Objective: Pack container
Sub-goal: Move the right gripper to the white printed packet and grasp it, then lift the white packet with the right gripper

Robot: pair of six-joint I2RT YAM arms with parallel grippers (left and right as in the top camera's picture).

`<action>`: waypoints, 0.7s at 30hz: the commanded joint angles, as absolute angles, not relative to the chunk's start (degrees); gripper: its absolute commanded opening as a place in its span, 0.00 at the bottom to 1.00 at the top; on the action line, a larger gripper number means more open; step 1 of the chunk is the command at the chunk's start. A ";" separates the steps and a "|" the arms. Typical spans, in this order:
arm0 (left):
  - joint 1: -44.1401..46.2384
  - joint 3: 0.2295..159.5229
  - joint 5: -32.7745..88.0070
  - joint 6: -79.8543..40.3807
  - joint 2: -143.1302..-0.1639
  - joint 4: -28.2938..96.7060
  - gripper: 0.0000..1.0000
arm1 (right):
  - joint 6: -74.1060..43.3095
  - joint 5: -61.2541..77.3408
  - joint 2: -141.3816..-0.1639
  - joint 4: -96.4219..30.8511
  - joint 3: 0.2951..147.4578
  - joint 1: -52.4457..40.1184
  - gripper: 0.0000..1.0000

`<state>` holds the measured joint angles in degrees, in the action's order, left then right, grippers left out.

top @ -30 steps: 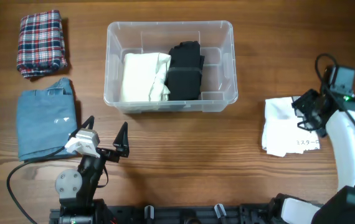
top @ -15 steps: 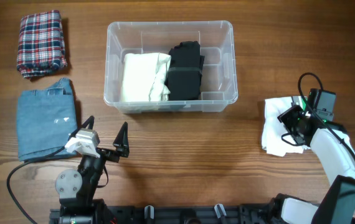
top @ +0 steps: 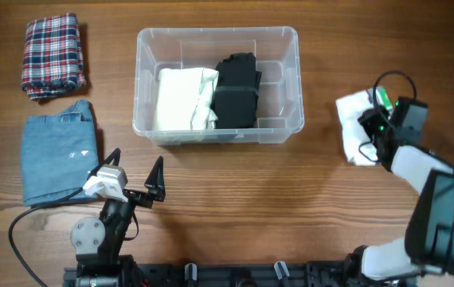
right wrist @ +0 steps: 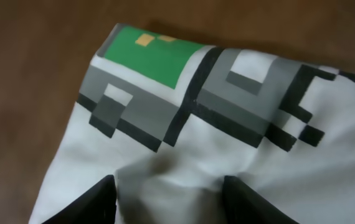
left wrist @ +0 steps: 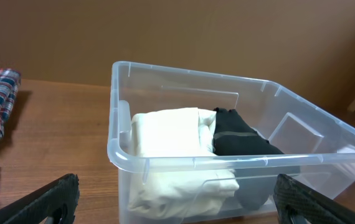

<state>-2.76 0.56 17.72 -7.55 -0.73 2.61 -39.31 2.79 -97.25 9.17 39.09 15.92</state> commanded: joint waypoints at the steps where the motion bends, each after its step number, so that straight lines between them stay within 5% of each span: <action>1: -3.25 0.32 17.98 -6.26 -0.16 2.68 1.00 | -40.84 4.32 -107.63 8.36 41.50 16.36 0.57; 8: -3.22 0.32 17.98 -6.26 -0.16 2.68 1.00 | -35.73 -0.86 -109.62 1.91 54.83 19.11 0.57; 17: -3.25 0.32 17.98 -6.26 -0.16 2.68 1.00 | -5.26 -2.46 -105.51 -15.46 70.06 17.74 0.98; 21: -3.25 0.32 17.98 -6.26 -0.16 2.68 1.00 | 11.29 3.62 -105.19 -17.78 70.00 15.33 1.00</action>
